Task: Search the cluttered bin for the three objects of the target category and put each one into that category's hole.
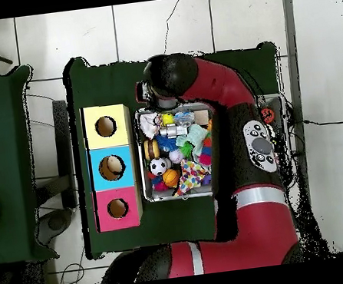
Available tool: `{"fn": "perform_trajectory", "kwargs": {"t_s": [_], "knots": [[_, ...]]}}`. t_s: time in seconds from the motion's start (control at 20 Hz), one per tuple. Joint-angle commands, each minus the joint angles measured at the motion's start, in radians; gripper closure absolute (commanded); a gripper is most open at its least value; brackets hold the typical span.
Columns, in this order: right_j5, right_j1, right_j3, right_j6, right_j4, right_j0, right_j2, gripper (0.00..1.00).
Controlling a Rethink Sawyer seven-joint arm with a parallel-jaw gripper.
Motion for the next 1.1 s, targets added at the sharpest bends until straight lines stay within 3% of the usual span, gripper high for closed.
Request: {"fn": "perform_trajectory", "kwargs": {"t_s": [0.05,0.55,1.1], "knots": [[-0.014,-0.096,0.238,0.091,0.016,-0.021,0.045,0.0],[-0.277,-0.09,0.434,0.01,-0.041,-0.087,0.091,0.0],[-0.318,-0.027,0.405,-0.006,-0.098,-0.108,0.104,0.0]]}}
